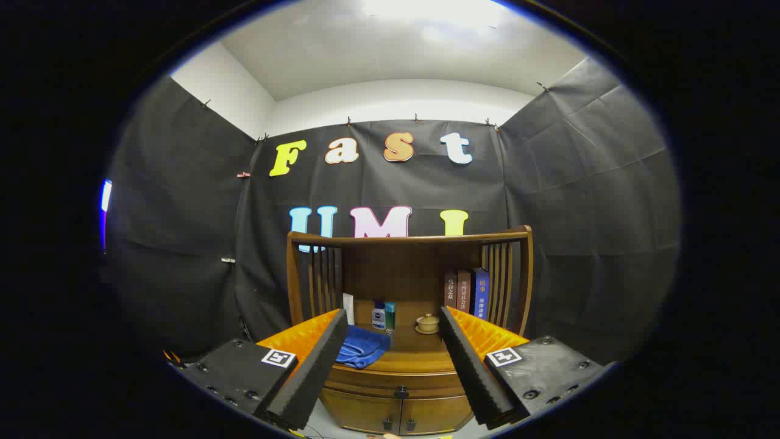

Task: Pull open the drawer, take out the items inside it, and place them on the countertop above the cabinet.

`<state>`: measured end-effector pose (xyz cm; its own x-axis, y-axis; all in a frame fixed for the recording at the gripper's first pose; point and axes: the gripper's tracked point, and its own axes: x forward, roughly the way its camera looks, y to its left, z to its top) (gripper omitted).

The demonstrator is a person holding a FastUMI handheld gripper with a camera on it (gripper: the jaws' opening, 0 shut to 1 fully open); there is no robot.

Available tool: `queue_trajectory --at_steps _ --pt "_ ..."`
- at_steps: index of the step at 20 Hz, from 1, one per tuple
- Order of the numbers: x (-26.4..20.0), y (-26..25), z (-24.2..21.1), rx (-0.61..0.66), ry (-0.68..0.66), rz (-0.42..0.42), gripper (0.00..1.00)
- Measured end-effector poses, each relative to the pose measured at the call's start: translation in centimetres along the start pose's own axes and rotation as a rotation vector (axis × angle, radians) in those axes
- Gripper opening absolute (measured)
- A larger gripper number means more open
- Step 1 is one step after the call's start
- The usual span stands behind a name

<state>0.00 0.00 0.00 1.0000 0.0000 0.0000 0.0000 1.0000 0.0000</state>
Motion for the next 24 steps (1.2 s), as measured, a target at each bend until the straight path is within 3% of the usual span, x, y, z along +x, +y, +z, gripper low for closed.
queue_trajectory --at_steps 24 --pt "1.2 -1.1 -1.5 -0.016 0.031 -0.03 0.98"
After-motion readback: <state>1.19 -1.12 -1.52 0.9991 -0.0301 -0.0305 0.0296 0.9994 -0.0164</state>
